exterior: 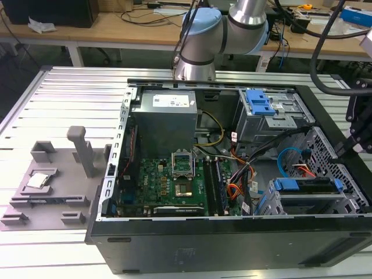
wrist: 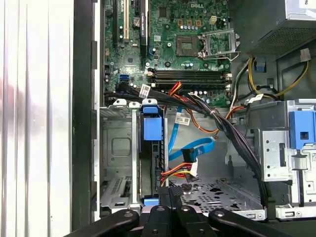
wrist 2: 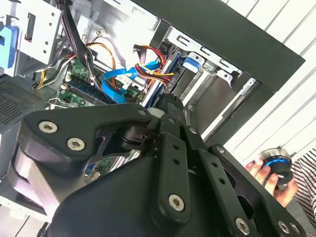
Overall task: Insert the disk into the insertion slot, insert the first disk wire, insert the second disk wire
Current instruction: 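Insert the second disk wire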
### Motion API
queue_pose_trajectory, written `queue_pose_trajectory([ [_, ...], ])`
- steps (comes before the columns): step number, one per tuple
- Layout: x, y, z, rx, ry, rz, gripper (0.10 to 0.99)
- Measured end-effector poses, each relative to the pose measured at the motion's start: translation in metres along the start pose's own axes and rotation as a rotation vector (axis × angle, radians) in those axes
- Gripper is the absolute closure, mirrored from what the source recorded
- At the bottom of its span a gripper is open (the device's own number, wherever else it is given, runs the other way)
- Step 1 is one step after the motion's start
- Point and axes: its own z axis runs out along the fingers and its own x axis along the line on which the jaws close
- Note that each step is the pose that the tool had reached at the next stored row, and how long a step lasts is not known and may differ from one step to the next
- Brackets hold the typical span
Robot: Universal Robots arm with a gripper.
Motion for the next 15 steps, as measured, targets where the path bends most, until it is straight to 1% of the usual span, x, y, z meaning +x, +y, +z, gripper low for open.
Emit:
queue_pose_trajectory([
  [4,0.0,0.0,0.0,0.0,0.0,0.0,0.98],
  [5,0.0,0.0,-0.0001,0.0,0.0,0.0,0.918],
  [6,0.0,0.0,-0.0001,0.0,-0.0001,0.0,0.792],
  [7,0.0,0.0,-0.0001,0.0,0.0,0.0,0.792],
  [8,-0.0004,0.0,-0.0002,0.0,0.0003,0.0,0.725],
  [10,-0.0057,0.0004,0.001,0.0,-0.0002,0.0,0.725],
  [11,-0.0127,0.0027,0.0033,0.0,0.0,0.0,0.725],
  [12,-0.0179,0.0125,0.0082,0.001,0.0001,-0.001,0.725],
  [14,-0.0196,0.0213,0.013,0.001,-0.0002,-0.002,0.725],
  [15,-0.0208,0.0272,0.0161,0.002,0.0002,-0.002,0.725],
])
